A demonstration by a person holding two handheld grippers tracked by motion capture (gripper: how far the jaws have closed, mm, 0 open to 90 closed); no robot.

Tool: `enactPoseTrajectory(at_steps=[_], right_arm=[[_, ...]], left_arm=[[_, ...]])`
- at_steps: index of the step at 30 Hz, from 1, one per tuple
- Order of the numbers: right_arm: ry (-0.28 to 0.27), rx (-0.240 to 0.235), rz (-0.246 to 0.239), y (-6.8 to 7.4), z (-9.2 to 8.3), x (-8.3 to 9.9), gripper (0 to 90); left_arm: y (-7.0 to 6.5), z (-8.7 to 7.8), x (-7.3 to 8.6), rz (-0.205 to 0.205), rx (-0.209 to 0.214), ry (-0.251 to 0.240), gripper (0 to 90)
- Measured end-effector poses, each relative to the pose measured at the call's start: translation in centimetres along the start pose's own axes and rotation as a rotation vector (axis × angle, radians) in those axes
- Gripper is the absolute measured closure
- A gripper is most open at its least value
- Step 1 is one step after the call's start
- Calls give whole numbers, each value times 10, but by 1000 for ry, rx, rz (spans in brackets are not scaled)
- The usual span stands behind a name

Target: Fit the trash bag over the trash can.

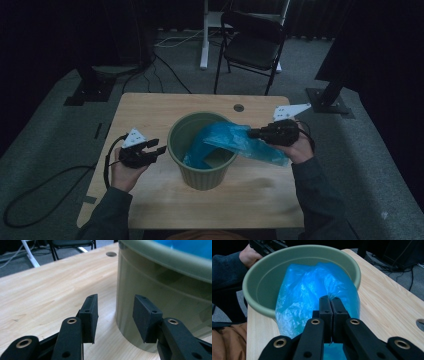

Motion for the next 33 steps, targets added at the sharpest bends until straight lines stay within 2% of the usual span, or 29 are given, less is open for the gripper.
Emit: enactPoseTrajectory(at_steps=[10, 16, 19, 23, 29, 33], right_arm=[[-3, -23, -23, 2, 13, -18, 894], [-3, -25, -27, 2, 18, -24, 894], [-2, -31, -29, 3, 20, -27, 894], [-3, -38, -31, 4, 24, -31, 894], [-2, -48, -30, 4, 31, -36, 894], [-3, -57, -27, 4, 35, -38, 894]], left_arm=[[4, -15, -23, 37, -18, -44, 555], [-1, -19, -40, 81, -18, -74, 554], [-4, -19, -48, 103, -18, -74, 550], [-10, -18, -58, 115, 4, -87, 540], [-16, -10, -60, 135, 40, -64, 530], [-22, -9, -68, 146, 67, -80, 529]])
Point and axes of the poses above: each handheld gripper's, and its own axes: z roughly forward along the jaws, x roughly out of its underside, y roughly to its left, the point moved 6 cm from there along z, roughly forward along the jaws
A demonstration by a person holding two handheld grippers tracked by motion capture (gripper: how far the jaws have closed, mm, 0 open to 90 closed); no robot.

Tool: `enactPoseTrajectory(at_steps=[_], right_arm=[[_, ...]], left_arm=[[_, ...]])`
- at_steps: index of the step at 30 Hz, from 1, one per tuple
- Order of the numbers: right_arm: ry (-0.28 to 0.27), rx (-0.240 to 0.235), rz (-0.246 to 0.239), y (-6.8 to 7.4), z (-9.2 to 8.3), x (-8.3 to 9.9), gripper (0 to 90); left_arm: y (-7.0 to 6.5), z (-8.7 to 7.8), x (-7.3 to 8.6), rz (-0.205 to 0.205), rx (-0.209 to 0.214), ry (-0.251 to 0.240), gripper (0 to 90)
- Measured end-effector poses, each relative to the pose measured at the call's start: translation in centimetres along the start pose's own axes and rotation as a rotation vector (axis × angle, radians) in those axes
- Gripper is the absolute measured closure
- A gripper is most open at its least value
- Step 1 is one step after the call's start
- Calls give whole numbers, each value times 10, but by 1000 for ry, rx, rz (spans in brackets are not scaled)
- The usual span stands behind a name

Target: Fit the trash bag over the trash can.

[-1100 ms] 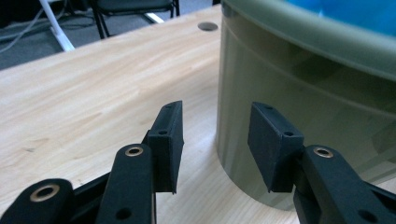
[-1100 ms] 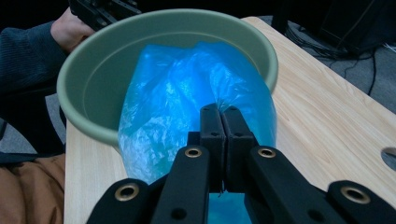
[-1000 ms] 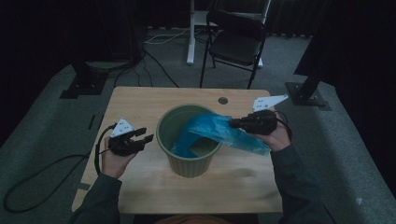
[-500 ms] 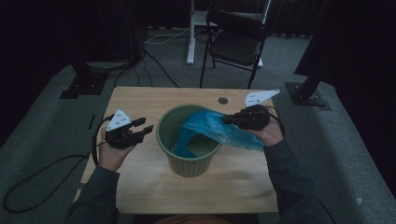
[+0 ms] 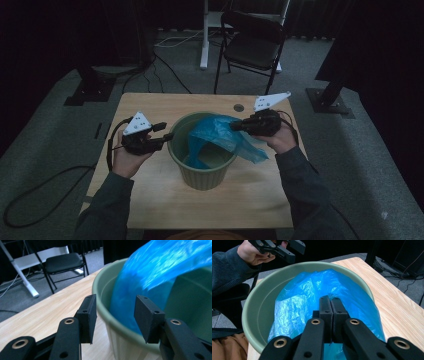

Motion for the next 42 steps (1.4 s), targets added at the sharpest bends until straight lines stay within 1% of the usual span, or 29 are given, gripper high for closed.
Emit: enactPoseTrajectory(at_steps=[3, 4, 7, 8, 9, 11, 12, 13, 14, 15, 16, 18, 19, 20, 22, 24, 25, 27, 31, 32, 33, 35, 37, 38, 41, 42], right_arm=[[-3, -9, 2, 1, 3, -3, 893], [-3, -13, 0, 1, 5, -4, 893], [2, -26, 1, 3, 9, -6, 893], [4, -29, -3, 4, 12, -8, 893], [4, -32, -4, 4, 13, -8, 893], [3, -35, -3, 5, 15, -9, 893], [0, -39, -5, 5, 16, -10, 893], [0, -39, -5, 5, 16, -10, 893], [0, -40, 4, 4, 19, -11, 893], [-2, -42, 7, 4, 19, -11, 893], [-7, -46, 7, 4, 20, -11, 893], [-10, -49, 9, 4, 21, -11, 893], [-10, -55, 8, 5, 23, -12, 893], [-9, -56, 7, 6, 24, -13, 893], [-9, -59, -1, 9, 25, -15, 893], [-10, -62, -4, 10, 26, -16, 893], [-12, -63, -6, 10, 26, -17, 893], [-12, -67, -11, 12, 28, -19, 893], [-4, -70, -21, 15, 29, -19, 881], [1, -71, -26, 16, 30, -18, 866], [11, -66, -36, 18, 29, -17, 837], [16, -59, -52, 19, 27, -16, 814], [17, -54, -55, 20, 25, -16, 804], [11, -43, -60, 19, 19, -16, 778], [12, -34, -66, 19, 16, -16, 778], [21, -10, -69, 18, 15, -15, 778]], left_arm=[[-4, 2, -7, 9, 28, -10, 526], [-7, 3, -8, 11, 44, -12, 522], [-13, 8, -10, 26, 75, -1, 515], [-13, 8, -10, 26, 75, -1, 505], [-17, 8, -13, 38, 102, -11, 499], [-19, 9, -16, 45, 109, -20, 495], [-23, 10, -19, 53, 133, -24, 495], [-23, 10, -19, 53, 133, -24, 488], [-29, 13, -23, 78, 145, -20, 479], [-32, 15, -25, 91, 149, -18, 475], [-34, 17, -26, 95, 150, -18, 472], [-34, 17, -26, 95, 150, -18, 470], [-42, 24, -31, 113, 163, -11, 460], [-42, 24, -31, 113, 163, -11, 460], [-48, 32, -33, 139, 155, 9, 451], [-49, 34, -33, 146, 147, 15, 452], [-51, 37, -33, 151, 137, 25, 452], [-53, 40, -33, 160, 129, 34, 483], [-53, 43, -32, 169, 113, 43, 766], [-54, 42, -30, 176, 117, 35, 766], [-54, 41, -30, 177, 120, 34, 857], [-54, 39, -28, 182, 113, 31, 889], [-53, 37, -27, 181, 109, 28, 893], [-52, 34, -26, 177, 108, 22, 894], [-50, 31, -24, 176, 105, 20, 894], [-48, 29, -22, 176, 99, 21, 894]])
Point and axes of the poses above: each handheld gripper's, and its own axes: z roughly forward along the jaws, x roughly out of its underside, y roughly to its left, the point moved 6 cm from there along z, roughly forward along the jaws
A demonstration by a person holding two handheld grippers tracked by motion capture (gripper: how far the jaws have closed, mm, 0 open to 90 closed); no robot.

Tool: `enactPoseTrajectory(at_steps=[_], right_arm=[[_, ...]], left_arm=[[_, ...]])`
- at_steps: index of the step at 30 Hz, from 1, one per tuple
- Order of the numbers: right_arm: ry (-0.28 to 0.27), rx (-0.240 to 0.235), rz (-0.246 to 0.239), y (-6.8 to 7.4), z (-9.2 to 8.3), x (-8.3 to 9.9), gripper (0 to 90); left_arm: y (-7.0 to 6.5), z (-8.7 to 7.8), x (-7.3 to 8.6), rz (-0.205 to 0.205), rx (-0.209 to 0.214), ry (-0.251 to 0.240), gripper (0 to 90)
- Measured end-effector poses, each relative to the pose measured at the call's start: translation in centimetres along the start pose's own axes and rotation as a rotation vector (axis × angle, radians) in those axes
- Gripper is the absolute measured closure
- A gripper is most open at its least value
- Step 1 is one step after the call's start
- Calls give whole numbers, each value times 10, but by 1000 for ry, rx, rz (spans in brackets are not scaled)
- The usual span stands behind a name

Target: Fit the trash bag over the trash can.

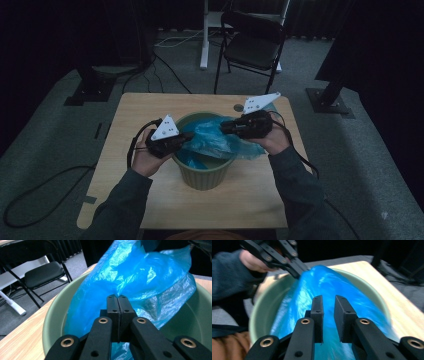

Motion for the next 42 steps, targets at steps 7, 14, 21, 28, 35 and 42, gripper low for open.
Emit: enactPoseTrajectory(at_steps=[7, 14, 21, 28, 35, 42], right_arm=[[8, 61, 12, -7, 2, 5, 782], [-24, 112, 32, -14, 6, 4, 722], [-19, 101, 32, -12, 15, -2, 689], [-61, -4, 22, -2, 23, -5, 641], [-46, -21, 11, 1, 28, -8, 656], [15, 23, -2, 1, 34, -6, 900]], left_arm=[[3, -4, 4, -12, -4, -9, 894], [2, -4, 3, -8, -5, -12, 893], [-1, -1, 2, 6, -1, -12, 894], [-1, 0, 2, 7, 0, -10, 893], [-3, 1, 0, 13, 3, -13, 894], [1, -4, 4, 8, -19, -14, 894]])
Point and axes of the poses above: each handheld gripper's, and its own axes: z roughly forward along the jaws, x roughly out of its underside, y roughly to its left, the point moved 6 cm from there along z, roughly forward along the jaws
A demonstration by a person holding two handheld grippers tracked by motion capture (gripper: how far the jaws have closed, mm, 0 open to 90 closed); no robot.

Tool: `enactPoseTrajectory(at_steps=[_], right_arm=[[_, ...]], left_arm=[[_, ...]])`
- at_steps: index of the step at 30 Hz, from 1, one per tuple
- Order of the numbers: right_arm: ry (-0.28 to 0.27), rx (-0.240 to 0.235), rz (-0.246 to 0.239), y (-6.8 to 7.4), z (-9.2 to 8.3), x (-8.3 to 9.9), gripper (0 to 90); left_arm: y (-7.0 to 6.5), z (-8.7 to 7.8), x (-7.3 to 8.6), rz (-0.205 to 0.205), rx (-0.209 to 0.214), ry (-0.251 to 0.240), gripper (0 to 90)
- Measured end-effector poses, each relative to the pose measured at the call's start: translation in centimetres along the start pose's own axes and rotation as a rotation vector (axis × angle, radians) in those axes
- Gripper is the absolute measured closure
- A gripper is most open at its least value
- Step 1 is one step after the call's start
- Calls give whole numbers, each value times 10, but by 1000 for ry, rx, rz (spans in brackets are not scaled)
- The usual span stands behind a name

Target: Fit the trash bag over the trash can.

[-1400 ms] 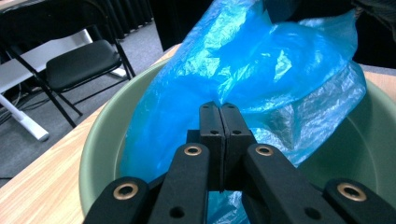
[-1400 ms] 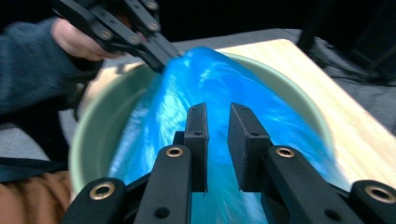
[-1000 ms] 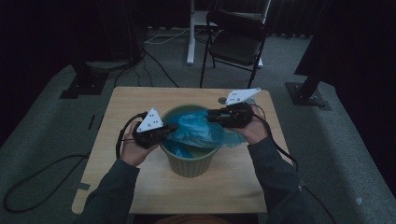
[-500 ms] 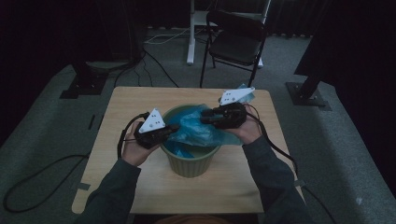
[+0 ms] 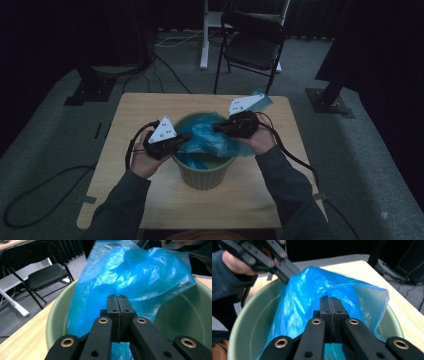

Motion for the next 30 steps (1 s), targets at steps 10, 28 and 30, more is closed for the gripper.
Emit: enactPoseTrajectory(at_steps=[10, 28, 30], right_arm=[[46, 40, -9, 3, -16, 18, 900], [31, 73, -20, 3, -27, 20, 900], [28, 73, -18, 3, -26, 20, 900]], left_arm=[[10, -9, 12, -36, -28, 0, 896], [9, -16, 10, -62, 16, -34, 676], [11, -19, 8, -64, 23, -43, 646]])
Point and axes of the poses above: each handheld gripper's, and its own axes: z roughly forward along the jaws, x roughly out of its underside, y roughly to its left, the point moved 6 cm from there along z, roughly forward along the jaws
